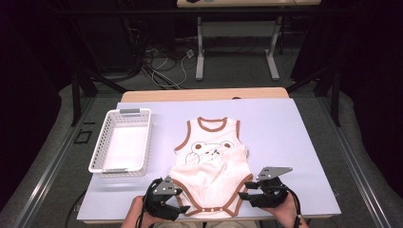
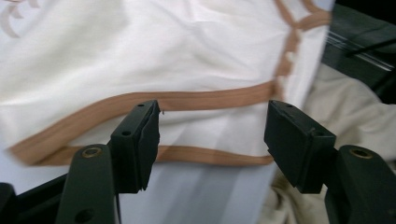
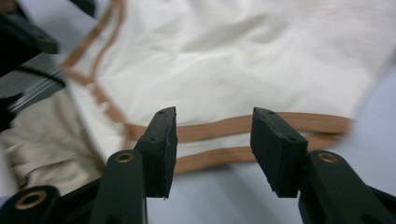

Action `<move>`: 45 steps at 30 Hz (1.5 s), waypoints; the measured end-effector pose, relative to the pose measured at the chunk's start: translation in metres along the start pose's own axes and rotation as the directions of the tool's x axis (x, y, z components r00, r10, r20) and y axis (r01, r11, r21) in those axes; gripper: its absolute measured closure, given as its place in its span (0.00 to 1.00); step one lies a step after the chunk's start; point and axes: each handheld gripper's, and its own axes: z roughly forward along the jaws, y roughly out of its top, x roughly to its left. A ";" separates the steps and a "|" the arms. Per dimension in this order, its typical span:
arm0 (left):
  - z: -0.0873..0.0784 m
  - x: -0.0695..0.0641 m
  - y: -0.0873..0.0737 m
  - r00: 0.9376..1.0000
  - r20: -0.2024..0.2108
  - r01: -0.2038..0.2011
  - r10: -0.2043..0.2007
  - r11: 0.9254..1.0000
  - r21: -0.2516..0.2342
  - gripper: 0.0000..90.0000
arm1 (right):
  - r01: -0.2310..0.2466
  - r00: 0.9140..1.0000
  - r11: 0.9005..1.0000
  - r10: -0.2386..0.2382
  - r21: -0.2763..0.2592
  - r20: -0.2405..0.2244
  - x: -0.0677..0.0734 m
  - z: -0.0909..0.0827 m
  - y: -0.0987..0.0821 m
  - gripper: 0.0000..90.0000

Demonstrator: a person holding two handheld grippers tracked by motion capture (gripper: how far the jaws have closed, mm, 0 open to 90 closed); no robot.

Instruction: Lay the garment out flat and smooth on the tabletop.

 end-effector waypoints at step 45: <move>0.010 0.020 -0.010 0.993 -0.110 0.045 -0.042 0.999 0.023 0.90 | -0.049 0.966 0.998 0.041 0.026 0.255 -0.036 0.018 -0.002 0.90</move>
